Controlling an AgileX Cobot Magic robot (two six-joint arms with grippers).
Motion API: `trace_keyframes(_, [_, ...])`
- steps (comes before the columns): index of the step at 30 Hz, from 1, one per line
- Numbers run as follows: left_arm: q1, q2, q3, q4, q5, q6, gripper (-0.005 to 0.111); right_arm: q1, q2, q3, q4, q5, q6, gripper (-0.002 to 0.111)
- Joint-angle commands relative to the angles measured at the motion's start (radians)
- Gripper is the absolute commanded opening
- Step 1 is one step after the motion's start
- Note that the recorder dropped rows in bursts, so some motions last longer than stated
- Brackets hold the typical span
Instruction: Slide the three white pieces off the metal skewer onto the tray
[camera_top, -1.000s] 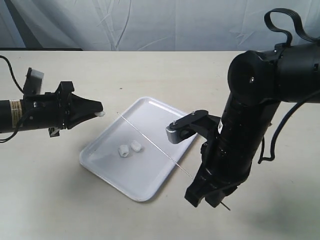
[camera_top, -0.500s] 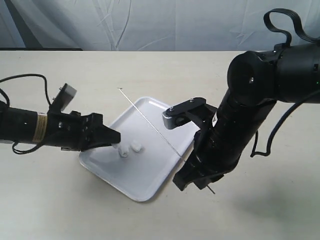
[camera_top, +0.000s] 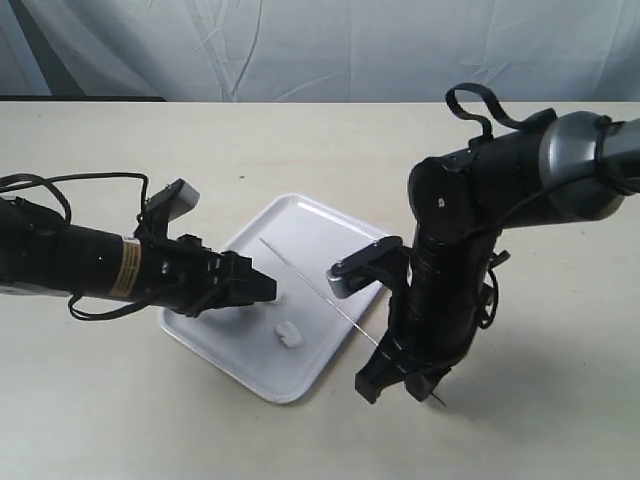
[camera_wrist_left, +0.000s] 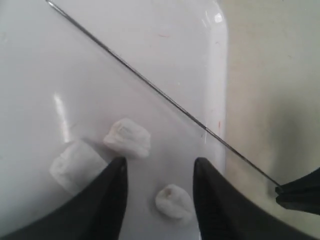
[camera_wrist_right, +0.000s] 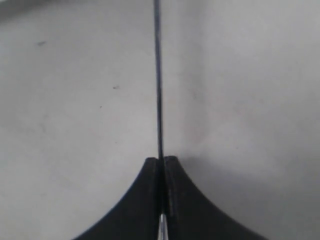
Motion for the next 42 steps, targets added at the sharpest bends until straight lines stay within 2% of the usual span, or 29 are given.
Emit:
trace_keyframes(1, [0.033,0.004,-0.007,-0.018,0.019,0.054,0.042,-0.003,0.007,-0.091,-0.017,0.016,0.002,-0.001])
trace_keyframes(7, [0.087,-0.007,-0.007,-0.006,0.006,0.059,0.042,-0.003,0.013,-0.204,-0.018,0.046,0.002,-0.001])
trace_keyframes(12, [0.123,-0.053,-0.007,0.008,-0.119,0.059,0.042,-0.003,0.075,-0.224,-0.033,0.094,0.002,-0.001])
trace_keyframes(15, [0.134,-0.090,-0.007,0.013,-0.178,0.059,0.042,-0.003,0.102,-0.224,-0.033,0.097,0.004,-0.001])
trace_keyframes(22, [0.134,-0.149,-0.007,0.046,-0.188,0.072,0.042,-0.003,0.111,-0.224,-0.027,0.084,0.004,-0.001])
trace_keyframes(24, [0.134,-0.159,-0.007,0.054,-0.191,0.072,0.042,-0.003,0.111,-0.224,-0.027,0.082,0.004,0.005])
trace_keyframes(28, [0.134,-0.182,-0.007,0.081,-0.204,0.072,0.042,-0.003,0.111,-0.224,-0.023,0.065,0.004,0.034])
trace_keyframes(30, [0.139,-0.202,-0.007,0.112,-0.242,0.072,0.042,-0.003,0.111,-0.224,-0.007,0.051,0.004,0.043])
trace_keyframes(34, [0.162,-0.271,-0.007,0.198,-0.306,0.074,0.039,-0.003,0.096,-0.224,0.005,0.048,0.004,0.043])
trace_keyframes(37, [0.166,-0.334,-0.004,0.277,-0.326,0.063,0.031,-0.003,0.062,-0.224,-0.020,0.081,0.001,0.041])
trace_keyframes(40, [0.166,-0.401,-0.004,0.334,-0.465,0.066,0.023,-0.003,0.005,-0.224,-0.027,0.141,0.001,0.041])
trace_keyframes(42, [0.166,-0.447,-0.004,0.380,-0.469,0.046,0.020,-0.003,-0.035,-0.224,-0.035,0.189,0.001,0.041])
